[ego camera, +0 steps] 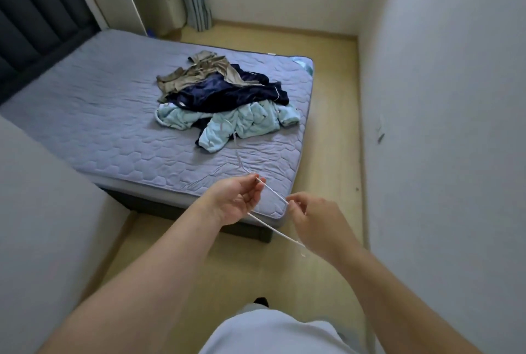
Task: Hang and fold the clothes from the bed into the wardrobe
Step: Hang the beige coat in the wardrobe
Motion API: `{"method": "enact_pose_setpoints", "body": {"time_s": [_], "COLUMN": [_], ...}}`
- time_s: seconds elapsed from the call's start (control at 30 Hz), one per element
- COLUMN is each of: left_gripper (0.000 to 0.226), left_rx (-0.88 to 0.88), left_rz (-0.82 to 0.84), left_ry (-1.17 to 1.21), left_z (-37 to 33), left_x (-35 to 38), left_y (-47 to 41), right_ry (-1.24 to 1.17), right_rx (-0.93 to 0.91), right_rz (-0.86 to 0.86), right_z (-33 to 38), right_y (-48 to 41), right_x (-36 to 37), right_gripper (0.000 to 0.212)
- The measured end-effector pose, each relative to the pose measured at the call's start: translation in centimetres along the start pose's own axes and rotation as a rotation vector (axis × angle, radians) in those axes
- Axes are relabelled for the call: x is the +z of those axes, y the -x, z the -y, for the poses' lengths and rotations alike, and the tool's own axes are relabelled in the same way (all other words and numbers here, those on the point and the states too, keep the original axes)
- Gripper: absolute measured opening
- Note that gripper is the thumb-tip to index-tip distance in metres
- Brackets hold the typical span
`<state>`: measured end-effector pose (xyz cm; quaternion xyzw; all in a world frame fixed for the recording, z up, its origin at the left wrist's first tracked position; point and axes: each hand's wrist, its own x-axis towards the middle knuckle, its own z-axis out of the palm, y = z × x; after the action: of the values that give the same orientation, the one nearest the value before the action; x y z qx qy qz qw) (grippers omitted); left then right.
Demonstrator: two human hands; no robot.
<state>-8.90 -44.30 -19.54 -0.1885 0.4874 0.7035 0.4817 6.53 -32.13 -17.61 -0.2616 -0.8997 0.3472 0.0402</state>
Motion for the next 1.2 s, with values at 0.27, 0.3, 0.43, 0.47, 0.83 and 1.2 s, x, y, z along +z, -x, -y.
{"method": "enact_pose_setpoints", "body": {"time_s": [0.27, 0.3, 0.43, 0.47, 0.83, 1.2], "left_gripper": [0.010, 0.014, 0.036, 0.040, 0.020, 0.009], "left_rx": [0.051, 0.074, 0.101, 0.096, 0.157, 0.158], "left_rz": [-0.009, -0.035, -0.046, -0.049, -0.274, -0.384], "left_ry": [-0.009, 0.019, 0.196, 0.237, 0.247, 0.299], "left_z": [-9.8, -10.8, -14.7, -15.7, -26.8, -40.1], "left_x": [10.4, 11.6, 16.9, 18.3, 26.8, 28.2], "left_y": [-14.3, -16.2, -23.0, -24.3, -35.4, -53.2], "right_ry": [-0.110, -0.121, -0.127, -0.118, 0.054, 0.350], "right_rx": [0.039, 0.043, 0.041, 0.044, -0.017, -0.173], "right_rz": [-0.006, 0.007, 0.112, 0.135, 0.471, 0.647], "right_z": [-6.2, -7.0, -10.2, -11.0, -13.8, -12.5], "right_y": [-18.1, -20.6, -30.1, -32.4, -54.2, -78.6], "right_x": [-4.1, -4.6, -7.7, -8.8, -14.5, -14.4], "right_gripper": [0.023, 0.023, 0.024, 0.024, 0.028, 0.038]}}
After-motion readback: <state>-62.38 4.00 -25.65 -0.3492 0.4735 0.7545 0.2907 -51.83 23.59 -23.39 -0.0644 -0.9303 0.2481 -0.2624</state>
